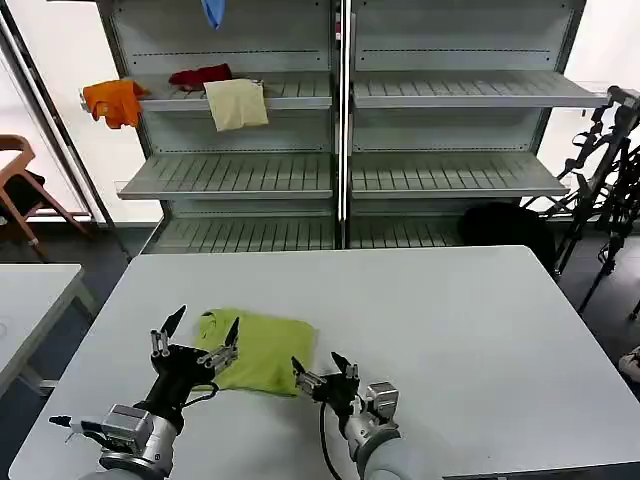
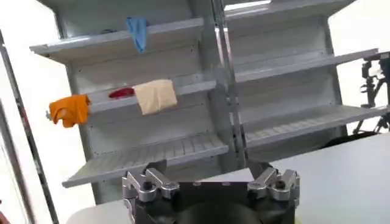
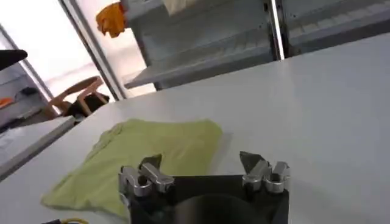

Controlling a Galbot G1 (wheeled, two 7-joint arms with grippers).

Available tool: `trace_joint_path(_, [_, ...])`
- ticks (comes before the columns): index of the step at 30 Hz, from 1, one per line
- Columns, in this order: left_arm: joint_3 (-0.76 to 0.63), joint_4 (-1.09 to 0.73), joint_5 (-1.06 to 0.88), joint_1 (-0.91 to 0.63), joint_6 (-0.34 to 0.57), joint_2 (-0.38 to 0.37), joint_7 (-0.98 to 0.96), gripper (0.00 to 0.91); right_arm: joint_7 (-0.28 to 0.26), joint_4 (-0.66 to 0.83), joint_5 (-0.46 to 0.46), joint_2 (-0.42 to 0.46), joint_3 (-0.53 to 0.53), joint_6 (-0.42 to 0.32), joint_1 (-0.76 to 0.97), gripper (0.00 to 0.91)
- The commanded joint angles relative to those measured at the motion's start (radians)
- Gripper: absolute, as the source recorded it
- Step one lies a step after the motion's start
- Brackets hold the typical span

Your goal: Fold and organize the clothes.

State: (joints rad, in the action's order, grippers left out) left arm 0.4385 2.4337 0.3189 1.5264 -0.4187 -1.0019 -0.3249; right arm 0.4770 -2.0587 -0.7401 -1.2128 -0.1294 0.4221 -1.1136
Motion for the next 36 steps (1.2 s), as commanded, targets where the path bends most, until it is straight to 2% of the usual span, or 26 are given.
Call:
trace_joint_path(1, [0.007,0.000,-0.005,0.011,-0.002,-0.006,0.002,0.907,0.013,0.095,-0.016,-0.046,-0.035,0.018,0.053,0.786])
trace_joint_path(4, [0.008,0.002,-0.005,0.011,-0.002,-0.005,0.001,0.907,0.012,0.116,-0.016,-0.062,-0.040,0.017,0.070,0.685])
trace_joint_path(5, [0.008,0.003,-0.005,0.012,-0.002,-0.005,0.001,0.907,0.013,0.122,-0.017,-0.064,-0.043,0.017,0.075,0.605])
trace_joint_path(6, [0.010,0.004,-0.005,0.012,-0.002,-0.004,0.002,0.907,0.016,0.129,-0.016,-0.069,-0.045,0.016,0.078,0.564])
trace_joint_path(7, [0.011,0.004,-0.004,0.013,-0.002,-0.004,0.001,0.907,0.015,0.133,-0.016,-0.070,-0.047,0.016,0.079,0.474])
trace_joint_path(9, [0.012,0.002,-0.003,0.013,-0.002,-0.005,0.001,0.907,0.014,0.138,-0.015,-0.070,-0.048,0.013,0.078,0.423])
trace_joint_path(12, [0.011,-0.003,-0.002,0.011,-0.002,-0.006,0.002,0.907,0.012,0.143,-0.015,-0.069,-0.046,0.012,0.076,0.403])
trace_joint_path(14, [0.010,-0.005,-0.002,0.009,-0.002,-0.006,0.004,0.907,0.010,0.147,-0.015,-0.070,-0.042,0.009,0.073,0.343])
trace_joint_path(15, [0.009,-0.006,-0.001,0.008,-0.001,-0.006,0.005,0.907,0.009,0.149,-0.013,-0.069,-0.042,0.006,0.072,0.272])
trace_joint_path(17, [0.008,-0.006,0.000,0.008,-0.002,-0.006,0.006,0.907,0.010,0.147,-0.007,-0.069,-0.042,-0.001,0.072,0.191])
trace_joint_path(19, [0.007,-0.007,0.000,0.007,-0.002,-0.007,0.007,0.907,0.011,0.138,-0.004,-0.069,-0.040,-0.006,0.078,0.141])
trace_joint_path(26, [0.005,-0.005,0.006,0.011,-0.002,-0.012,0.010,0.907,0.012,0.136,0.010,-0.067,-0.033,-0.025,0.100,0.010])
trace_joint_path(33, [0.012,0.001,0.009,0.015,-0.002,-0.012,0.008,0.907,0.016,0.052,0.002,0.000,0.026,-0.024,0.089,0.000])
trace_joint_path(36, [0.010,0.001,0.009,0.016,-0.002,-0.015,0.008,0.907,0.014,0.016,-0.026,0.050,0.101,-0.018,0.062,0.000])
